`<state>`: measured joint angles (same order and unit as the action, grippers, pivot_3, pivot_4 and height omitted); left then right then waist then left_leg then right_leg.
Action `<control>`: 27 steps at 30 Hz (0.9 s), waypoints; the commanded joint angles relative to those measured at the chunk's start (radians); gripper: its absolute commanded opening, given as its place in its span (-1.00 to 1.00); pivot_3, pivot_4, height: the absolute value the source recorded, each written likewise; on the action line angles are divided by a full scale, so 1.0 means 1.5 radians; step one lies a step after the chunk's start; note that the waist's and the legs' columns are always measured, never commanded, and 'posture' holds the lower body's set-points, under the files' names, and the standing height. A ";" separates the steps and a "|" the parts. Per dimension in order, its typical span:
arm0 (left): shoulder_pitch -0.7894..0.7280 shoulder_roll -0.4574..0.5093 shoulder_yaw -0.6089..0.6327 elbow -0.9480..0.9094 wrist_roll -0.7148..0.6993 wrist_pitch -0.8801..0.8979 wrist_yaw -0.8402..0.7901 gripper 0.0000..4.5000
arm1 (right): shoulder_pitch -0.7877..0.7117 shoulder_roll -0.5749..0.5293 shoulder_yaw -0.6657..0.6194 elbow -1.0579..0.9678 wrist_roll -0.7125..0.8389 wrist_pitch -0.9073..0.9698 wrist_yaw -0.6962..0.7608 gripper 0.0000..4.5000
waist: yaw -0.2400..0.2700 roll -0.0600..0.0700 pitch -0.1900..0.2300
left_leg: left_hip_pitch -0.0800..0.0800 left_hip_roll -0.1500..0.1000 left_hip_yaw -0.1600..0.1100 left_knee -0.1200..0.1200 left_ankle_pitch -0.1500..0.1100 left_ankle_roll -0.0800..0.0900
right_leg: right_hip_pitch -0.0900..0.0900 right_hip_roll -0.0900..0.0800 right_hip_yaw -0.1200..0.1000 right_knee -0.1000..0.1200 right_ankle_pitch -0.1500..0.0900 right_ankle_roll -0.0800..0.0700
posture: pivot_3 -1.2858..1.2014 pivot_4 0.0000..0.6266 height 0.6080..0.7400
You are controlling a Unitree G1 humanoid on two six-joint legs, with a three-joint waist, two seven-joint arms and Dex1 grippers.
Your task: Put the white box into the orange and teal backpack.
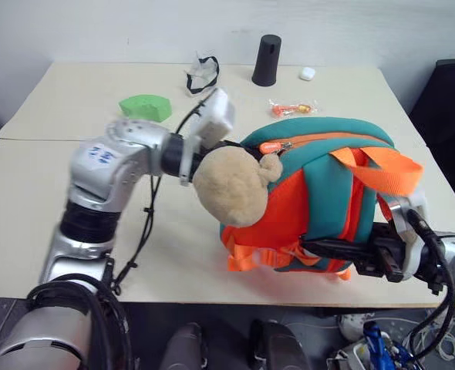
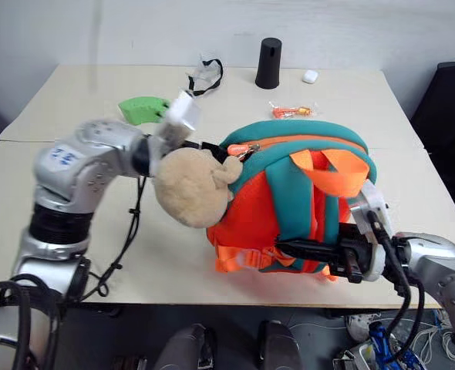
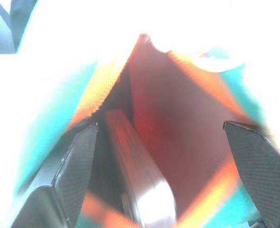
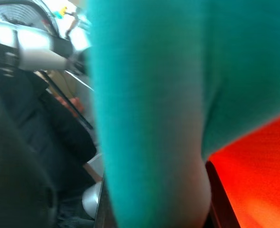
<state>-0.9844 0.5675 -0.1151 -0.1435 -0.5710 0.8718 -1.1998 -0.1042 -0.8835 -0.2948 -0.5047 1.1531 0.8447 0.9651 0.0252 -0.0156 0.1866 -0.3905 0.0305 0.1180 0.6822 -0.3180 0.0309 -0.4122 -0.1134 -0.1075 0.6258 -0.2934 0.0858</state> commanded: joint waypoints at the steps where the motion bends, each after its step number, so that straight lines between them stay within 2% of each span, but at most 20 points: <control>1: 0.006 0.002 0.029 -0.008 0.006 -0.027 0.041 0.99 | -0.018 0.020 0.011 0.016 -0.041 -0.029 -0.026 -1.00 | 0.002 0.000 0.000 | 0.000 -0.001 0.000 0.000 0.000 0.000 | 0.000 0.000 0.000 0.000 0.000 0.000 | 0.03 -0.52 1.00; 4: 0.040 0.004 0.022 -0.015 0.011 -0.025 0.062 0.99 | -0.032 0.040 0.028 0.025 -0.079 -0.043 -0.052 -1.00 | 0.001 0.000 0.000 | 0.000 -0.001 0.000 0.000 0.000 0.001 | 0.001 0.000 0.000 0.000 0.001 0.001 | 0.03 -0.52 1.00; 8: 0.080 0.044 0.053 -0.068 -0.049 0.013 0.036 0.99 | -0.047 0.058 0.046 0.036 -0.117 -0.051 -0.080 -1.00 | -0.002 0.000 0.000 | 0.000 0.000 0.000 0.000 0.000 0.001 | 0.001 0.000 0.000 0.001 0.001 0.001 | 0.03 -0.52 1.00; 13: 0.101 0.171 0.153 -0.104 -0.194 0.113 -0.040 0.99 | -0.042 0.063 0.059 0.026 -0.135 -0.057 -0.075 -1.00 | -0.008 0.000 0.000 | 0.000 0.000 0.000 0.000 0.000 0.000 | 0.000 0.000 0.000 0.000 0.001 0.001 | 0.03 -0.52 1.00; 15: 0.082 0.188 0.194 -0.096 -0.245 0.152 -0.017 0.99 | -0.046 0.069 0.061 0.025 -0.139 -0.057 -0.080 -1.00 | -0.009 0.000 0.000 | 0.000 0.000 0.000 0.000 0.000 0.000 | 0.001 0.000 0.000 0.000 0.000 0.001 | 0.03 -0.52 1.00; 19: 0.027 0.147 0.231 -0.099 -0.343 0.228 0.095 0.99 | -0.053 0.081 0.066 0.027 -0.146 -0.056 -0.088 -1.00 | 0.001 0.000 0.000 | 0.001 -0.001 0.000 0.000 0.000 0.000 | 0.001 0.000 0.000 0.000 0.001 0.001 | 0.03 -0.52 1.00; 25: 0.002 0.098 0.171 -0.142 -0.357 0.253 0.185 0.99 | -0.064 0.089 0.078 0.028 -0.149 -0.054 -0.092 -1.00 | -0.004 0.000 0.000 | 0.001 0.000 -0.001 0.000 0.000 0.000 | 0.002 0.000 0.001 0.001 0.001 0.002 | 0.03 -0.52 1.00; 27: -0.001 0.090 0.125 -0.147 -0.331 0.244 0.183 0.99 | -0.076 0.092 0.079 0.032 -0.139 -0.048 -0.094 -1.00 | -0.006 0.000 0.000 | 0.001 0.000 0.000 0.000 0.000 0.000 | 0.001 0.001 0.001 0.001 0.001 0.002 | 0.03 -0.52 1.00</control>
<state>-0.9671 0.6982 0.1020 -0.3428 -1.0751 1.2480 -0.9294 -0.1981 -0.7494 -0.1632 -0.4557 0.9405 0.7746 0.8337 0.0167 -0.0162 0.1866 -0.3889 0.0305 0.1183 0.6823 -0.3176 0.0302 -0.4101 -0.1124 -0.1055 0.6266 -0.2919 0.0885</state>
